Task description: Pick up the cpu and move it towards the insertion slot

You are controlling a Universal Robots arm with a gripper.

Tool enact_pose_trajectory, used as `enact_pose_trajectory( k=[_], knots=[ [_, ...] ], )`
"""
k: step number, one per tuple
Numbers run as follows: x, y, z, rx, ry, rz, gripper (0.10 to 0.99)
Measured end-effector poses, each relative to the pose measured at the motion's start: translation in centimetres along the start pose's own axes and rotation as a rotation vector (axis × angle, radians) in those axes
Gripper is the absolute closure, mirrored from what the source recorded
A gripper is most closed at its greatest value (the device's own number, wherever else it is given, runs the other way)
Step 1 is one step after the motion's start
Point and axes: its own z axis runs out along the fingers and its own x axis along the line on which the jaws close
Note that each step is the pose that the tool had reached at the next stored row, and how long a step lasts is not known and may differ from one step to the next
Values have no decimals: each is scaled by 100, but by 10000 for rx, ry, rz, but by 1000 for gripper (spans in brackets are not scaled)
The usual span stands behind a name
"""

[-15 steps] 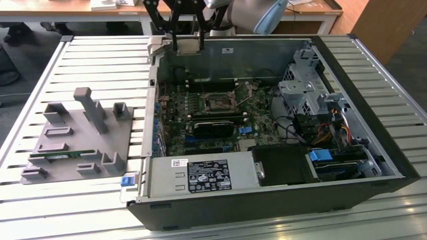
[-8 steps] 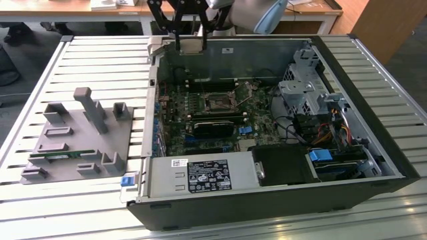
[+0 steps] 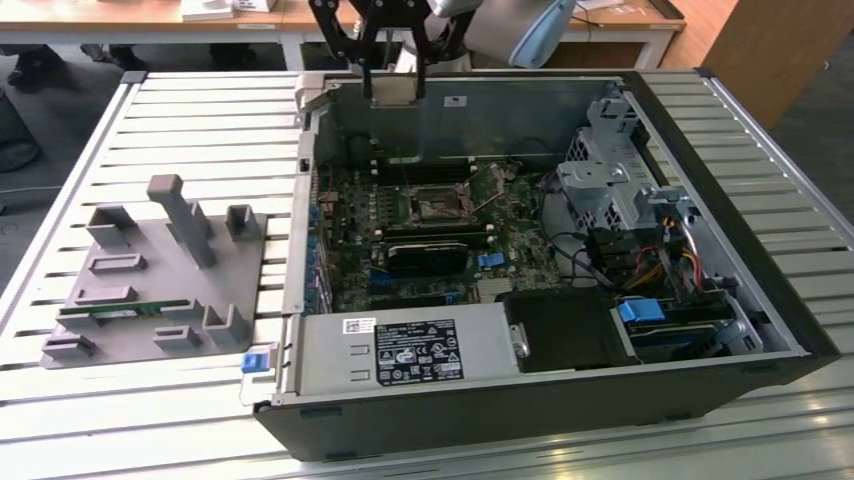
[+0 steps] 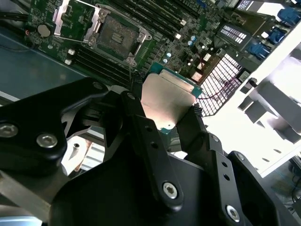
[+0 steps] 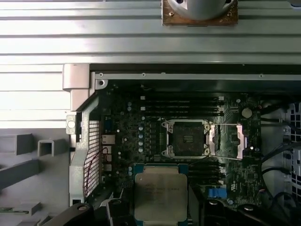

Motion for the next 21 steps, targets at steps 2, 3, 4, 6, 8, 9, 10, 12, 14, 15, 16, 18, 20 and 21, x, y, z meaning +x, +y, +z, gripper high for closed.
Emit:
enact_pose_trajectory(
  k=[2, 3, 4, 6, 8, 9, 10, 12, 14, 15, 16, 18, 20, 21],
  knots=[
    [-29, 10, 3, -1, -2, 31, 545],
    [-44, 15, 4, 0, -2, 46, 545],
    [-58, 21, 6, -1, -3, 61, 545],
    [-84, 35, 9, -1, -5, 86, 545],
    [-109, 49, 12, -2, -6, 110, 545],
    [-121, 57, 13, -2, -7, 120, 545],
    [-133, 64, 15, -2, -8, 132, 545],
    [-157, 78, 18, -1, -8, 155, 545],
    [-187, 90, 22, -2, -10, 182, 545],
    [-203, 95, 24, -2, -11, 194, 545],
    [-220, 101, 26, -3, -12, 206, 545],
    [-255, 112, 29, -2, -13, 229, 545],
    [-290, 123, 33, -2, -14, 253, 545],
    [-308, 129, 36, -2, -15, 264, 545]
  ],
)
